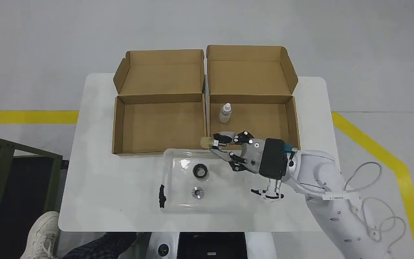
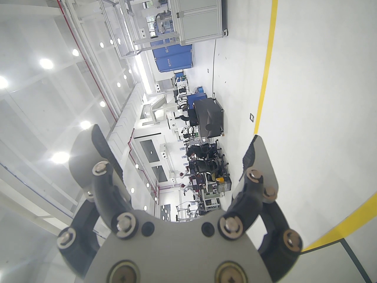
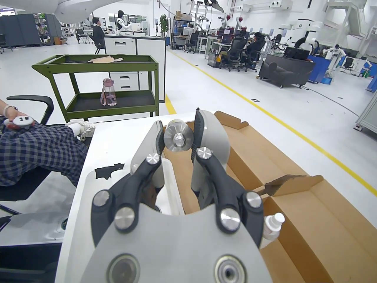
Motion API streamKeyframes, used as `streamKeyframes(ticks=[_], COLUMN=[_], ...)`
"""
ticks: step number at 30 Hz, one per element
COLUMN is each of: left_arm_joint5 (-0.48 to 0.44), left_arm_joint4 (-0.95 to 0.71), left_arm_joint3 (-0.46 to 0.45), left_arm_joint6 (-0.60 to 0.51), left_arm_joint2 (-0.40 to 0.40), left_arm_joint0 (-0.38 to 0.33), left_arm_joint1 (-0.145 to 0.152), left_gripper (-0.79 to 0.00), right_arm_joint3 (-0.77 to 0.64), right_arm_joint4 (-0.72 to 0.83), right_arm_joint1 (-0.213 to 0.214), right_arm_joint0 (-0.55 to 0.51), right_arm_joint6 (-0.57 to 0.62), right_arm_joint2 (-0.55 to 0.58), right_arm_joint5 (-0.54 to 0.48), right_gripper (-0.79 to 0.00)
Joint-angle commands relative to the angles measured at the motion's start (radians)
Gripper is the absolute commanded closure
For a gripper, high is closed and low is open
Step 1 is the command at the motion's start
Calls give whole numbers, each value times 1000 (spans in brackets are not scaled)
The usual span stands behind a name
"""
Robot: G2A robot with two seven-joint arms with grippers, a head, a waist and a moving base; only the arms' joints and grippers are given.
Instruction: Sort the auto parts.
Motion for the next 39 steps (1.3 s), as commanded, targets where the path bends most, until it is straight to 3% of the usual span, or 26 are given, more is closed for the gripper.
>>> streamKeyframes(ticks=[1,8,20,30,39], left_arm_joint5=[0,0,0,0,0], left_arm_joint4=[0,0,0,0,0], left_arm_joint3=[0,0,0,0,0], left_arm_joint6=[0,0,0,0,0], left_arm_joint2=[0,0,0,0,0], left_arm_joint0=[0,0,0,0,0], left_arm_joint1=[0,0,0,0,0], left_gripper=[-785,-785,-785,-785,-785], right_arm_joint3=[0,7,43,112,227], right_arm_joint4=[0,2,128,241,184], right_arm_joint1=[0,0,12,16,-7], right_arm_joint0=[0,-6,34,117,239], right_arm_joint6=[0,27,511,793,852], right_arm_joint2=[0,-2,43,47,-68], right_arm_joint5=[0,15,157,245,343], right_gripper=[0,0,0,0,0])
